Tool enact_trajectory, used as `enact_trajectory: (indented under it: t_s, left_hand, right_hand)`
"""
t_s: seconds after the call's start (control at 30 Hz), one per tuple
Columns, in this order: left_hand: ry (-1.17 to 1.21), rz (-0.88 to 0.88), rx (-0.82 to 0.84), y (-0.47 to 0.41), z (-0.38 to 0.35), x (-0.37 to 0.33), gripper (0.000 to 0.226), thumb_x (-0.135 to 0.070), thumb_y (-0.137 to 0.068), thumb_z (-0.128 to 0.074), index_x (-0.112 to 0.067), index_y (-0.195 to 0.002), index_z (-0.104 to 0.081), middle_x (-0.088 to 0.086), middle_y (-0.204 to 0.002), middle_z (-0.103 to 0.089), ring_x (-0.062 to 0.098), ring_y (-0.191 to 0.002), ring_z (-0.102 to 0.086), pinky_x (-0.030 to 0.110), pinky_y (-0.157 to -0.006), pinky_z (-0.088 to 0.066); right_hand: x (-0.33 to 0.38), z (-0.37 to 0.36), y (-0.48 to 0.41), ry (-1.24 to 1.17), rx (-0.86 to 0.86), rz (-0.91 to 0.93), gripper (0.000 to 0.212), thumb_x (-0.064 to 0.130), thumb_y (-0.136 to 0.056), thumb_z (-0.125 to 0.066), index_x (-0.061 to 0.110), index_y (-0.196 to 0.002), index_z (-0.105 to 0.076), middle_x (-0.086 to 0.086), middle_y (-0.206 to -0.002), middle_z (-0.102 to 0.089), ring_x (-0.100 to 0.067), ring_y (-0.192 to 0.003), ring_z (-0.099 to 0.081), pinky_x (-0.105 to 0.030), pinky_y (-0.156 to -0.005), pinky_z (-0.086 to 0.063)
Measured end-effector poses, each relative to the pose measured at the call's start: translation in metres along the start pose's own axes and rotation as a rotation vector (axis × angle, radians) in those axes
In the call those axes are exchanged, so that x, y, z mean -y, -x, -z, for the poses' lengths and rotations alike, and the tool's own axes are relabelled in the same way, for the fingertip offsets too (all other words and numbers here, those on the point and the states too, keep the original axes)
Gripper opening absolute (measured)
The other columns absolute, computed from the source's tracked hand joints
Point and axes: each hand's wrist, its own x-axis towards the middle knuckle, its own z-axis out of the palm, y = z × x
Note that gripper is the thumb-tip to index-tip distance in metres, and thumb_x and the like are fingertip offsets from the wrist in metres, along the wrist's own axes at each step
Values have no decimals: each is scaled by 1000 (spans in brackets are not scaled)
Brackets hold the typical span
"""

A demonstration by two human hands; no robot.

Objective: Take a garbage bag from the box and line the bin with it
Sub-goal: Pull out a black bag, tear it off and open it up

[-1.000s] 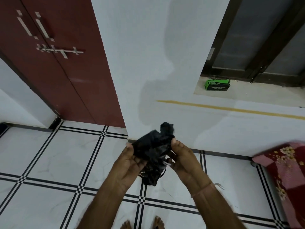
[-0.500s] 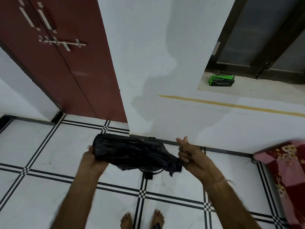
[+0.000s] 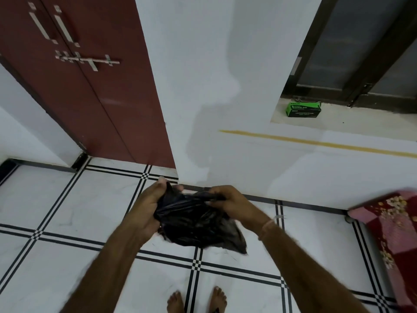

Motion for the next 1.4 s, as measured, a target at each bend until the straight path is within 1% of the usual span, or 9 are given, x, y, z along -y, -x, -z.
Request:
enact_trajectory:
  t_s: [0.23, 0.43, 0.57, 0.83, 0.97, 1.07, 1.2, 1.27, 1.4]
  left_hand:
    - [-1004, -253, 80, -11, 58, 32, 12, -25, -81, -84, -29, -83, -72, -19, -78, -73, -5, -76, -67, 11, -68, -45]
    - [-725, -13, 120, -19, 122, 38, 17, -24, -80, -83, -11, -87, -76, 23, -86, -72, 27, -80, -68, 41, -74, -53]
    - [-504, 263, 258, -16, 134, 41, 54, -51, -69, -87, -8, -99, -73, 13, -95, -73, 22, -90, -68, 34, -81, -56]
    - [296, 351, -333, -44, 71, 56, 30, -27, -105, -49, -9, -128, -58, 15, -136, -62, 30, -101, -62, 50, -77, -52]
    - [171, -371, -383, -48, -24, -54, 20, -24, -106, -49, -14, -102, -66, 3, -103, -70, 14, -88, -63, 31, -68, -52]
    - [-564, -986, -449, -38, -37, -64, 16, -9, -99, -55, -4, -94, -69, 10, -94, -67, 21, -89, -60, 32, -75, -42]
    - [-948, 135, -275, -43, 40, 93, 27, -14, -90, -65, -13, -63, -65, 9, -66, -66, 35, -79, -72, 39, -66, -52]
    - [-754, 388, -248, -41, 65, 113, 21, -18, -90, -69, -12, -70, -70, 8, -67, -65, 28, -73, -68, 32, -61, -50]
    - [-252, 405, -284, -48, 63, 88, 12, -11, -94, -62, -12, -93, -74, 7, -88, -68, 21, -84, -65, 29, -66, -50]
  right_hand:
    - [10, 32, 7, -369, 254, -152, 33, -12, -92, -54, 8, -92, -80, -6, -86, -79, -15, -76, -76, -22, -71, -60]
    - [2, 85, 28, -492, 418, -127, 44, 25, -81, -84, -2, -110, -68, -9, -96, -76, -17, -84, -74, -26, -74, -59]
    - [-11, 85, 29, -551, 148, -158, 47, 44, -63, -94, 9, -87, -74, -4, -77, -72, -11, -66, -69, -23, -61, -57]
    - [-21, 50, 0, -402, -252, -316, 27, -6, -101, -49, 8, -99, -72, -8, -91, -73, -21, -83, -65, -23, -71, -59]
    - [109, 32, -20, -70, -773, 374, 41, -13, -89, -46, 8, -101, -78, -11, -101, -73, -21, -95, -68, -38, -88, -57]
    - [108, 18, 4, 505, -1051, 919, 45, -15, -91, -49, 16, -113, -72, -19, -102, -67, -30, -93, -64, -42, -80, -53]
    - [-104, -13, 24, 661, -310, -183, 31, 19, -94, -47, 18, -80, -75, -14, -79, -74, -37, -84, -73, -30, -69, -51]
    - [-136, -7, 26, 319, -186, -325, 37, 9, -92, -59, 36, -82, -82, -7, -90, -79, -31, -95, -74, -36, -82, -58]
    - [-83, 17, 8, -58, -266, -233, 32, -5, -98, -58, 15, -115, -76, 1, -110, -78, -7, -104, -72, -25, -92, -58]
